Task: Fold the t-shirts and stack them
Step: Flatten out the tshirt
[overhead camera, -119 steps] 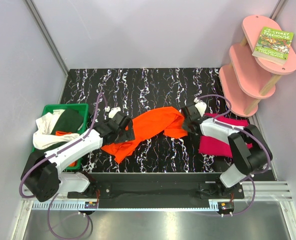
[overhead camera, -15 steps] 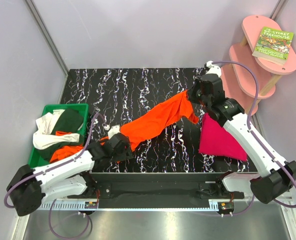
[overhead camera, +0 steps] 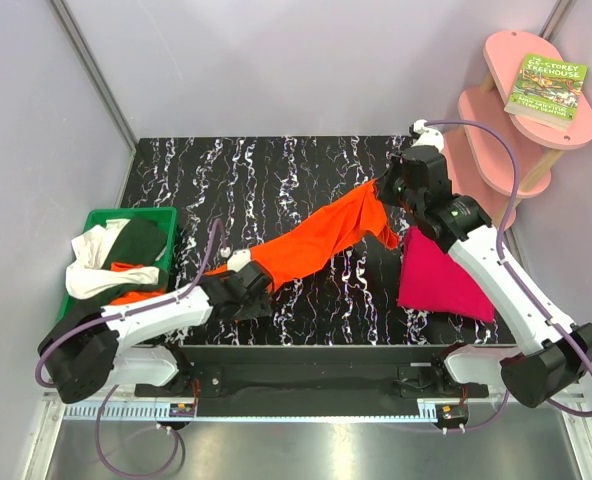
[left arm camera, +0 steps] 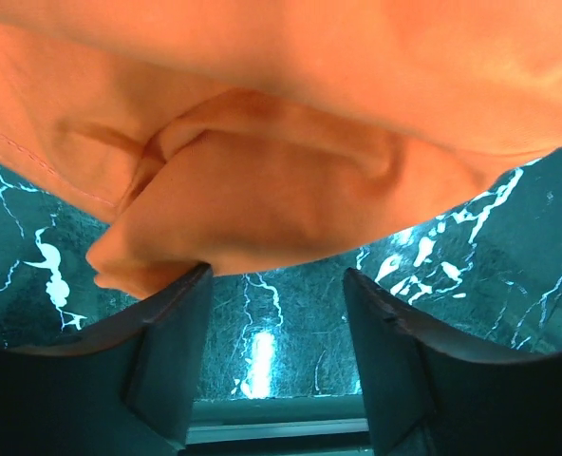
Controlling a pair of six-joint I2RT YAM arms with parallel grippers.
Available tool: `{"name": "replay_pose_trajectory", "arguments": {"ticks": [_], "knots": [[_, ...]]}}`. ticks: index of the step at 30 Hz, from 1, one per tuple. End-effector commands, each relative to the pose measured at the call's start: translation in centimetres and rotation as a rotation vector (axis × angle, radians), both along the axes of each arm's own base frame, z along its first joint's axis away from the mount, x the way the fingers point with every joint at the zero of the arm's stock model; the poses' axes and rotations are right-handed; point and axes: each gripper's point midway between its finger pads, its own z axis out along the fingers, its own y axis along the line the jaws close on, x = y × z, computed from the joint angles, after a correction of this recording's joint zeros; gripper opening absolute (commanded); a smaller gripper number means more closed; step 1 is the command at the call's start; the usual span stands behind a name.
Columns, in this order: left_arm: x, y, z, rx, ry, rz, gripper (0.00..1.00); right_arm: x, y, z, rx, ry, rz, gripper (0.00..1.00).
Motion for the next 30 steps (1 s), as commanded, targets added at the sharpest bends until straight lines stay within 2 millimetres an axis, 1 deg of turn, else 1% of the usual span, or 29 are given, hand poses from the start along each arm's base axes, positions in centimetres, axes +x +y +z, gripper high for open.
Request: {"name": "replay_pose_trajectory", "arguments": {"ticks": [1,2,3,4,5,6,7,8,10,11,14,17,21,24,25,27,29,30], "knots": [[2.2,-0.8,3.3,-0.038,-0.122,0.024,0.68,-0.4,0.0,3.1,0.035,-0.077,0.018,0.0],[2.2,-0.6,3.9,-0.046,-0.138,0.025,0.7,-0.4,0.0,2.8,0.033,-0.072,0.016,0.0],[2.1,-0.4,4.2,-0.05,-0.147,0.028,0.71,-0.4,0.0,2.8,0.031,-0.071,0.017,0.0],[2.3,-0.1,4.5,-0.041,-0.162,0.038,0.71,-0.4,0.0,2.5,0.03,-0.065,0.016,0.0],[1.9,0.6,4.8,-0.029,-0.16,0.05,0.71,-0.5,-0.1,2.5,0.032,-0.066,0.016,0.0],[1.9,1.0,5.0,-0.019,-0.165,0.063,0.71,-0.5,-0.1,2.4,0.029,-0.064,0.015,0.0],[1.7,1.9,4.9,0.016,-0.163,0.08,0.71,-0.5,-0.1,2.1,0.025,-0.059,0.013,0.0],[1.7,2.3,5.0,0.031,-0.165,0.09,0.68,-0.5,-0.2,1.9,0.022,-0.055,0.011,0.0],[1.4,3.5,4.5,0.089,-0.156,0.108,0.67,-0.5,-0.2,1.6,0.02,-0.05,0.009,0.0],[1.4,3.8,4.2,0.108,-0.149,0.108,0.66,-0.4,-0.1,1.5,0.022,-0.048,0.009,0.0],[0.8,4.5,2.5,0.182,-0.099,0.099,0.64,-0.4,-0.1,1.1,0.023,-0.041,0.008,0.0],[0.6,5.1,1.6,0.217,-0.084,0.107,0.63,-0.3,0.0,0.9,0.023,-0.037,0.008,0.0],[0.5,5.3,0.8,0.24,-0.072,0.101,0.63,-0.3,0.0,0.8,0.021,-0.035,0.007,0.0],[0.4,5.3,0.6,0.235,-0.07,0.096,0.55,-0.2,0.0,0.6,0.019,-0.031,0.007,0.0],[0.5,5.1,0.7,0.228,-0.073,0.098,0.49,-0.3,-0.1,0.5,0.018,-0.03,0.006,0.0],[0.5,5.0,0.7,0.22,-0.074,0.095,0.42,-0.3,-0.1,0.4,0.017,-0.029,0.008,0.0],[0.5,5.0,0.7,0.22,-0.074,0.092,0.37,-0.3,-0.1,0.3,0.017,-0.027,0.007,0.0],[0.5,4.9,0.6,0.218,-0.072,0.091,0.37,-0.3,-0.1,0.3,0.017,-0.026,0.007,0.0]]}}
